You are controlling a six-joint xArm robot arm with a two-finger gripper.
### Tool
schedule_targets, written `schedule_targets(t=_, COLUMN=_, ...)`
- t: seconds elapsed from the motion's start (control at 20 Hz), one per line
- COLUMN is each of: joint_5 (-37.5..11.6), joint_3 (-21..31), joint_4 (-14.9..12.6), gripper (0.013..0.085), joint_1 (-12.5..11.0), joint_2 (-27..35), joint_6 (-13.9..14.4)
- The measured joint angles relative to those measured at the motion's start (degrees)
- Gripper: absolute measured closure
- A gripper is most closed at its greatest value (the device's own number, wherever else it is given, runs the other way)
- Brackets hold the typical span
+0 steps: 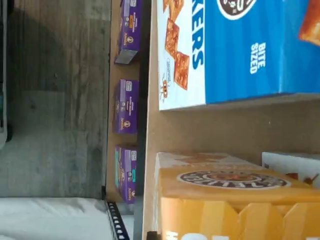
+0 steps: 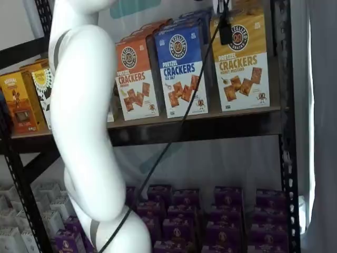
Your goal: Retrieve the yellow and white box located on the top shelf, the sixth one from the left
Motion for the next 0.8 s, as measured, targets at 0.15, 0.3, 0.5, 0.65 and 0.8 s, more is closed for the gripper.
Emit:
schedule_targets(t=0.15, joint_5=0.3, joint_3=-0.2, joint_4=0.3, gripper=0.0330, joint_1=-0.3, joint_2=0.1, joint_6=-0.2)
schedule_targets(t=0.3, joint_5=0.3, joint_3=-0.3, joint_4=0.7, gripper=0.0330, joint_1=-0.7, joint_2=0.0, joint_6=-0.4)
schedule_targets(t=0.5, joint_5=0.1, joint_3=0.1, joint_4=0.7, gripper=0.0370, joint_1=-1.0, joint_2=-0.3, joint_6=-0.7)
schedule_targets(t=0.65, joint_5=1.7, joint_3=-0.7, joint_4=1.0, gripper=0.0370, joint_1=-1.5, joint_2=-0.5, joint_6=-0.9)
schedule_targets(t=0.8, joint_5=3.1, joint_3=-0.7, joint_4=1.3, gripper=0.0370, joint_1=-2.4, joint_2=-1.6, joint_6=-1.5)
